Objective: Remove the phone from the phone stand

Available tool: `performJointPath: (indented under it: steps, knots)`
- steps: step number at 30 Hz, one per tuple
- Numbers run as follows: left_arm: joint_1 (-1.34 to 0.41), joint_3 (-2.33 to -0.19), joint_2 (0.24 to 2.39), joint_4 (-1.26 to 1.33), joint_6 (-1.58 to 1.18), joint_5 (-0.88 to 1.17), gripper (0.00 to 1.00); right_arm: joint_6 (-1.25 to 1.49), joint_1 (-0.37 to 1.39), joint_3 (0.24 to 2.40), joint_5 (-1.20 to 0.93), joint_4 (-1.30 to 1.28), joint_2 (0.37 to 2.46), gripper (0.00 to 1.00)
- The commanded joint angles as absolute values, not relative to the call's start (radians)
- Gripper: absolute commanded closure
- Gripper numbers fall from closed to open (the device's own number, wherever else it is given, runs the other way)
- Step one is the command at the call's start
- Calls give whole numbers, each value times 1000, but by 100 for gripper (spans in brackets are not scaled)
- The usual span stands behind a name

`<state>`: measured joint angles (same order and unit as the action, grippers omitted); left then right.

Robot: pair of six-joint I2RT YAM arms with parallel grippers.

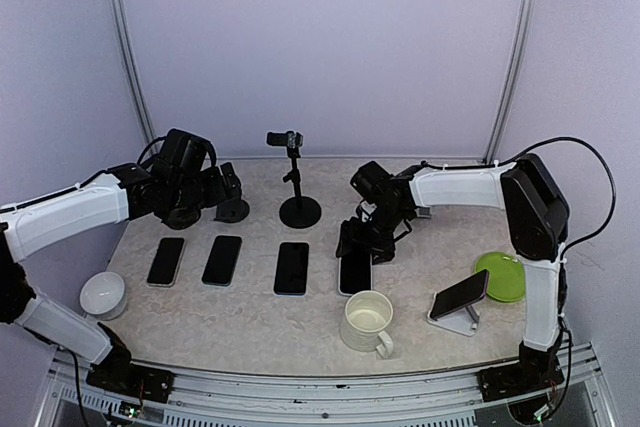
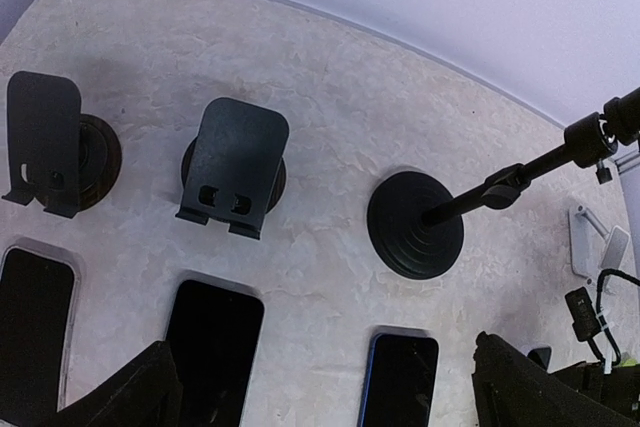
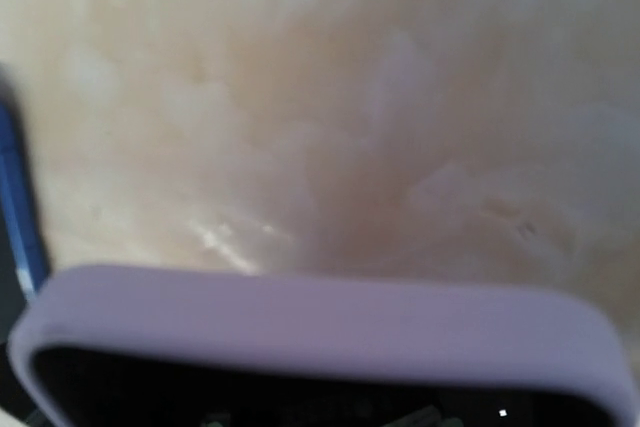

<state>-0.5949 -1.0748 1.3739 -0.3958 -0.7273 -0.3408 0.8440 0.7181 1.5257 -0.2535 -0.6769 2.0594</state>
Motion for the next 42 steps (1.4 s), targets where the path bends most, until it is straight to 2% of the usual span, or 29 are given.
performJointPath:
  steps: [1, 6, 10, 21, 27, 42]
  knots:
    - [-602, -1056, 1333, -415, -737, -364, 1, 866, 729, 1521, -271, -649, 2089, 43]
    - [-601, -1042, 1320, -423, -732, -373, 1, 874, 729, 1527, -254, -664, 2109, 37]
    - [-594, -1040, 1317, -428, -719, -379, 1, 879, 729, 1516, -251, -670, 2116, 26]
    - [-565, -1011, 1291, -430, -710, -381, 1, 919, 730, 1504, -265, -669, 2111, 6]
    - [-556, -1009, 1284, -428, -703, -378, 1, 928, 731, 1506, -265, -671, 2086, 0]
    - [-538, -1061, 1289, -404, -663, -367, 1, 759, 709, 1534, -164, -579, 1894, 0]
